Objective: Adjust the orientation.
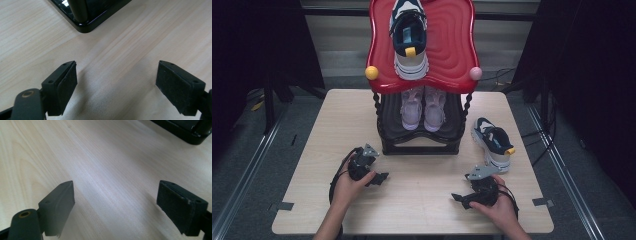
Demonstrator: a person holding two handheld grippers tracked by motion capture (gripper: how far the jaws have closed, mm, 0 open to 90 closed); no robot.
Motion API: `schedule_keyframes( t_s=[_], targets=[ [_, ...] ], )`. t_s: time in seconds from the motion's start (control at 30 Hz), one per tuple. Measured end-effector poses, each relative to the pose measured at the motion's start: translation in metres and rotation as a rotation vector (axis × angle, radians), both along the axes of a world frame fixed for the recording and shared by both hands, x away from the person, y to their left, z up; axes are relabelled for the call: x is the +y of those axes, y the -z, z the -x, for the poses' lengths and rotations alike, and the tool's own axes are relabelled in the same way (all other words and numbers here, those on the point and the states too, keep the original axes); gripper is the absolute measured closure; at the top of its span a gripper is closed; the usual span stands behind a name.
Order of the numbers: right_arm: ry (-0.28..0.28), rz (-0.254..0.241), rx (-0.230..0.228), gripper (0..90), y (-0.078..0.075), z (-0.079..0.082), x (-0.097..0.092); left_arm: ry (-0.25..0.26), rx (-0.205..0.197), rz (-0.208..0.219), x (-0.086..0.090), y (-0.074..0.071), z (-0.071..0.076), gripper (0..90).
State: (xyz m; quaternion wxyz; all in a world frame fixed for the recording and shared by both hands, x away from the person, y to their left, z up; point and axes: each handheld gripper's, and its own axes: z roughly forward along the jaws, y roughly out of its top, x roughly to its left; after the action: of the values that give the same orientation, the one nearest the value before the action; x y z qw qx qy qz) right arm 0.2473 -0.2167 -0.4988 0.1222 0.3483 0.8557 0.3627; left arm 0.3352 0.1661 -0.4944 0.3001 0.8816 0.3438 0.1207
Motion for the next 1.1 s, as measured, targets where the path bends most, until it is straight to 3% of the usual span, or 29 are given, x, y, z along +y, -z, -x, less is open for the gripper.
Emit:
schedule_keyframes(
  t_s=[0.07,0.23,0.4,0.57,0.83,0.9,1.1],
  targets=[
    [-0.019,0.001,-0.002,14.7,-0.006,-0.002,-0.002,-0.015,-0.004,0.046,0.002,0.006,0.002,14.6],
    [-0.047,0.033,0.001,17.3,-0.022,-0.006,-0.006,-0.018,-0.038,0.069,0.005,0.009,0.004,14.4],
    [-0.047,0.02,0.005,18.6,-0.04,-0.015,-0.015,-0.034,-0.072,0.118,0.007,0.015,0.009,11.0],
    [-0.051,0.009,0.0,21.0,-0.058,-0.025,-0.021,-0.031,-0.079,0.115,0.007,0.015,0.008,9.6],
    [-0.015,0.051,-0.077,21.8,-0.087,-0.043,-0.035,-0.03,-0.075,0.116,0.006,0.015,0.009,8.9],
    [0.004,0.066,-0.102,21.7,-0.091,-0.048,-0.042,-0.028,-0.075,0.116,0.006,0.015,0.009,8.7],
    [0.08,0.073,-0.094,21.4,-0.089,-0.059,-0.065,-0.02,-0.076,0.112,0.007,0.015,0.008,8.2]
  ],
)
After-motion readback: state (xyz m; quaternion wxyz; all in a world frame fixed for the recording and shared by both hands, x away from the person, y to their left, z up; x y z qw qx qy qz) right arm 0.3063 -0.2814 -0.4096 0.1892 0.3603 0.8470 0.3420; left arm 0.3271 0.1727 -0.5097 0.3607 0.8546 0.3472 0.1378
